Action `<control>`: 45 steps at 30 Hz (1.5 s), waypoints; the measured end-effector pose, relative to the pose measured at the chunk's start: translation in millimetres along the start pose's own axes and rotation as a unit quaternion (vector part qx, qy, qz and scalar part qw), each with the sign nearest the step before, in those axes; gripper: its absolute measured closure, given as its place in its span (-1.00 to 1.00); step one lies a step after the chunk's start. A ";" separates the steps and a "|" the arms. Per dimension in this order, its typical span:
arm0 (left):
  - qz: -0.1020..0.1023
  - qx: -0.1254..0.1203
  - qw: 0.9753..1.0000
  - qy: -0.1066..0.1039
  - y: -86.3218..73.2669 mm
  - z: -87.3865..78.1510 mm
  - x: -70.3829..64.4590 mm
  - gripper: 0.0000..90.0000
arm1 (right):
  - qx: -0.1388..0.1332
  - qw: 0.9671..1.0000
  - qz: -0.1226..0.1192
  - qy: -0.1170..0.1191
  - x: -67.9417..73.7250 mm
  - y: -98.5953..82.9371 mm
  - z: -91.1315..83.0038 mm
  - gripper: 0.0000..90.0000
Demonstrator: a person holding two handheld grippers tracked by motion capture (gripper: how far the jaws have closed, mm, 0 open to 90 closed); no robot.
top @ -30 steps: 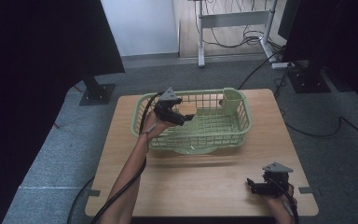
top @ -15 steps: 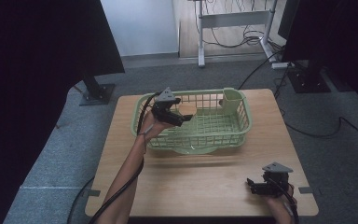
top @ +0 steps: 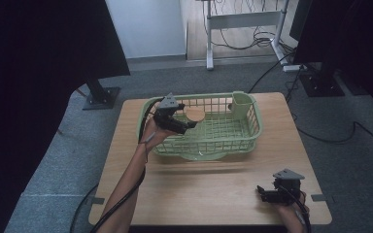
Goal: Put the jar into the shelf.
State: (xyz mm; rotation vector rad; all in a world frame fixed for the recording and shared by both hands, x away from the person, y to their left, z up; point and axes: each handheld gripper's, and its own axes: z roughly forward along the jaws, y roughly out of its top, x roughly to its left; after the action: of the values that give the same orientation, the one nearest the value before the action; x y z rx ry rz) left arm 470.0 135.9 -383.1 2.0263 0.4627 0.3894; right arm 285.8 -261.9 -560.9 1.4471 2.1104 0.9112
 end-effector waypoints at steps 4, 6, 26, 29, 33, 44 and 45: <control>-0.001 -0.002 1.000 0.000 -1.7 -5.4 -1.6 -0.80 | 0.000 1.000 0.000 0.000 0.0 0.0 0.0 -0.98; -0.002 -0.004 1.000 0.000 -2.7 -7.7 -2.4 -0.80 | 0.000 1.000 0.000 0.000 0.0 0.0 0.0 -0.98; -0.008 -0.006 1.000 0.000 -17.1 -29.3 -12.6 -0.83 | 0.000 1.000 0.000 0.000 0.0 0.0 0.0 -0.98; -0.009 -0.007 1.000 0.000 -19.9 -31.5 -14.5 -0.83 | 0.000 1.000 0.000 0.000 0.0 0.0 0.0 -0.98; -0.010 -0.007 1.000 0.000 -23.2 -34.8 -16.4 -0.84 | 0.000 1.000 0.000 0.000 0.0 0.1 0.0 -0.98; -0.014 -0.012 1.000 0.004 -32.5 -47.0 -20.8 -0.84 | 0.000 1.000 0.000 -0.001 0.1 0.1 0.0 -0.97; -0.014 -0.013 1.000 0.004 -33.2 -47.9 -21.0 -0.84 | 0.000 1.000 0.000 -0.001 0.0 0.1 0.0 -0.97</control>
State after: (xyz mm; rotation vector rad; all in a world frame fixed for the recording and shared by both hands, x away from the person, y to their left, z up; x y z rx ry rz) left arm 424.5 177.0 -391.8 1.9912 0.4883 0.3840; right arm 285.8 -261.8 -560.9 1.4470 2.1095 0.9096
